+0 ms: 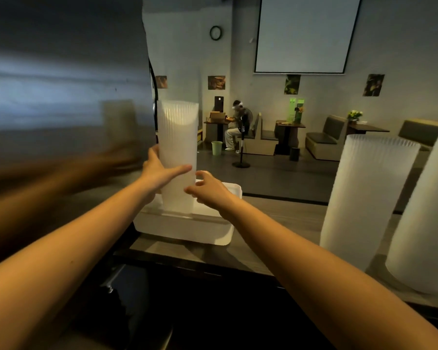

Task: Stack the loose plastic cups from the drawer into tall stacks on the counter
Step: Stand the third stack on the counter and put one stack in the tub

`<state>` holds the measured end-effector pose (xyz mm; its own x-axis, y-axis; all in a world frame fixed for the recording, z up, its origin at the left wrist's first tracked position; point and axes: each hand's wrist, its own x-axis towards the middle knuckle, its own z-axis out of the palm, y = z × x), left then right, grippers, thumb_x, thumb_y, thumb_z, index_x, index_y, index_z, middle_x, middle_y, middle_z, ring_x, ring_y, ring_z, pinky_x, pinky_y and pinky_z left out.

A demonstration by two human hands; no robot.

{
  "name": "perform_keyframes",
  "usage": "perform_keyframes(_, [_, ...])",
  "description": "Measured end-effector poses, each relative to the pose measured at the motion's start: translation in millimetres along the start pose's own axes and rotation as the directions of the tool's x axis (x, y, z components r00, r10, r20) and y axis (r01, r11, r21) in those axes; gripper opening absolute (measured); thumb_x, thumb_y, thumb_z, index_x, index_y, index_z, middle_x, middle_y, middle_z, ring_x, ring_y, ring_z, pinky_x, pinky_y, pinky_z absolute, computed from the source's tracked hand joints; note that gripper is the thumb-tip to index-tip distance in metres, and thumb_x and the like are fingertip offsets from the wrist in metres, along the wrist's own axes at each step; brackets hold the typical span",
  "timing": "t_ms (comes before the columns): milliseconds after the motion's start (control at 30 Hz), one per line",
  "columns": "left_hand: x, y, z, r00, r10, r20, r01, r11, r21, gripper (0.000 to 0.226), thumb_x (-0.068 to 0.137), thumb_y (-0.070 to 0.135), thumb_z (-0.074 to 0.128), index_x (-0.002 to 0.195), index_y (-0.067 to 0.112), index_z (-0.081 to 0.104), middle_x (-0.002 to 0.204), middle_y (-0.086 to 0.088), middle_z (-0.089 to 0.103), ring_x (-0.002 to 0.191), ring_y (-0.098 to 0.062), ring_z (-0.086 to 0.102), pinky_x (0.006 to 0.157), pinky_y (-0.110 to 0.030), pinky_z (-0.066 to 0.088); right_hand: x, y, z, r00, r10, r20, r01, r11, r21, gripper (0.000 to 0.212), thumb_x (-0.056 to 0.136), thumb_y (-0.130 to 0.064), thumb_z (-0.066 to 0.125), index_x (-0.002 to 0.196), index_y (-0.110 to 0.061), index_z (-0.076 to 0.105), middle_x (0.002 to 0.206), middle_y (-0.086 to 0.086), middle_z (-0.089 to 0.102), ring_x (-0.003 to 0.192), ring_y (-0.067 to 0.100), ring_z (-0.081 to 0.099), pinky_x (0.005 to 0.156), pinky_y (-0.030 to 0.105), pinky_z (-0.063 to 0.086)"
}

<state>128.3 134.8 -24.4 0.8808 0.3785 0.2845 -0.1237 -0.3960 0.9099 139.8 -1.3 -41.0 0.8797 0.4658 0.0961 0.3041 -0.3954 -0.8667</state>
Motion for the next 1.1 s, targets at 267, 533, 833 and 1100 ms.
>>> perform_keyframes(267, [15.9, -21.2, -8.2, 1.0, -0.016, 0.019, 0.017, 1.0, -0.013, 0.091, 0.075, 0.027, 0.075, 0.145, 0.018, 0.017, 0.143, -0.01, 0.035, 0.129, -0.03, 0.038, 0.105, -0.051, 0.036, 17.1, -0.4, 14.6, 0.996, 0.022, 0.083, -0.018, 0.998, -0.056, 0.067, 0.09, -0.024, 0.054, 0.145, -0.011, 0.018, 0.145, 0.017, 0.035, 0.128, 0.03, 0.042, 0.106, 0.045, 0.038])
perform_keyframes(533, [7.6, -20.6, -12.2, 0.995, -0.085, -0.049, 0.087, 0.996, 0.037, 0.087, 0.077, 0.029, 0.072, 0.146, 0.015, 0.02, 0.146, -0.01, 0.035, 0.13, -0.03, 0.039, 0.104, -0.049, 0.037, -43.7, -9.3, -13.0, 0.984, -0.166, -0.067, 0.164, 0.986, -0.044, 0.052, 0.091, -0.024, 0.052, 0.139, -0.019, 0.033, 0.141, 0.003, 0.042, 0.117, 0.013, 0.048, 0.085, 0.018, 0.042])
perform_keyframes(833, [-136.8, 52.9, 55.5, 0.908, 0.414, 0.06, -0.409, 0.908, -0.086, 0.066, 0.089, 0.028, 0.056, 0.137, 0.04, 0.012, 0.149, 0.005, 0.022, 0.131, -0.006, 0.023, 0.103, -0.026, 0.022, -209.5, 57.5, -73.6, 0.667, -0.183, -0.723, 0.317, 0.947, 0.053, 0.023, 0.077, -0.042, 0.061, 0.097, -0.047, 0.05, 0.099, -0.024, 0.056, 0.092, 0.001, 0.056, 0.075, 0.019, 0.049])
perform_keyframes(1100, [-155.5, 83.1, 139.6, 0.712, -0.017, 0.702, 0.111, 0.99, -0.089, 0.071, 0.093, 0.031, 0.052, 0.148, 0.035, 0.007, 0.155, -0.002, 0.019, 0.14, -0.021, 0.024, 0.113, -0.04, 0.025, -219.3, 102.8, -109.4, 0.684, -0.024, -0.729, 0.119, 0.99, 0.079, 0.074, 0.075, -0.024, 0.07, 0.126, -0.049, 0.023, 0.14, -0.007, 0.032, 0.122, 0.014, 0.04, 0.098, 0.04, 0.04])
